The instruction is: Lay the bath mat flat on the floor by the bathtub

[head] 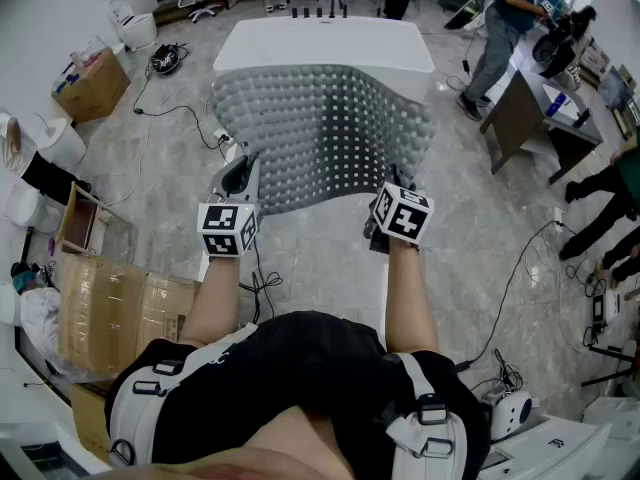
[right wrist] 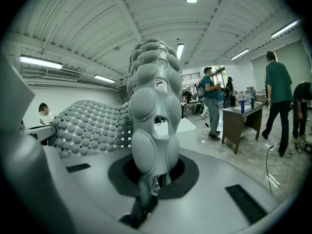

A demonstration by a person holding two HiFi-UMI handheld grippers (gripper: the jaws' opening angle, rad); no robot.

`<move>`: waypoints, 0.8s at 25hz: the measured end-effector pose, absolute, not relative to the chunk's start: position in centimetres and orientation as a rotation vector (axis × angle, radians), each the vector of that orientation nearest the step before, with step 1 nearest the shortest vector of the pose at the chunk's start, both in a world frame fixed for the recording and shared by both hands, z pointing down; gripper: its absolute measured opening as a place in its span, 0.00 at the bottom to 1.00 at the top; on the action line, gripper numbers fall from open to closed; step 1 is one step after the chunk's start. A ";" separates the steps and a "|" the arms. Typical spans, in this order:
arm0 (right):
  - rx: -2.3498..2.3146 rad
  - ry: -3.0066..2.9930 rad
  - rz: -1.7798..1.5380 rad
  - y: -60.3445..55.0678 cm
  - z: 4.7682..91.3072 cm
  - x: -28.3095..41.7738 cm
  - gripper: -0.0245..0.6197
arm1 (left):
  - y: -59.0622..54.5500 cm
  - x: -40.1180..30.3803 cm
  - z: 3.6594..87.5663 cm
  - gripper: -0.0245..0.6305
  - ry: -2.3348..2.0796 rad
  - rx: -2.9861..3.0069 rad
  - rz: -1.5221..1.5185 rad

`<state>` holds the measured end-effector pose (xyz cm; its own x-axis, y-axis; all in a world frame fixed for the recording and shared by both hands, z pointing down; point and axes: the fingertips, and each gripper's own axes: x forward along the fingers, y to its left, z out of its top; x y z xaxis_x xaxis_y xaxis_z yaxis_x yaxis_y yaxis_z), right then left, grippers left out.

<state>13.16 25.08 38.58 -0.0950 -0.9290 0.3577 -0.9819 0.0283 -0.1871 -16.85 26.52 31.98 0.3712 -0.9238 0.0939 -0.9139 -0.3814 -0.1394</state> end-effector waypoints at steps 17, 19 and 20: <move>2.016 -2.165 0.584 25.3 39.4 11.0 0.06 | 25.6 -18.4 33.9 0.09 1.713 -2.593 -0.285; 2.025 -2.160 0.582 25.3 39.6 10.6 0.06 | 25.5 -18.9 34.3 0.09 1.707 -2.599 -0.283; 2.030 -2.158 0.577 25.2 39.6 10.3 0.06 | 25.3 -19.2 34.4 0.09 1.705 -2.602 -0.280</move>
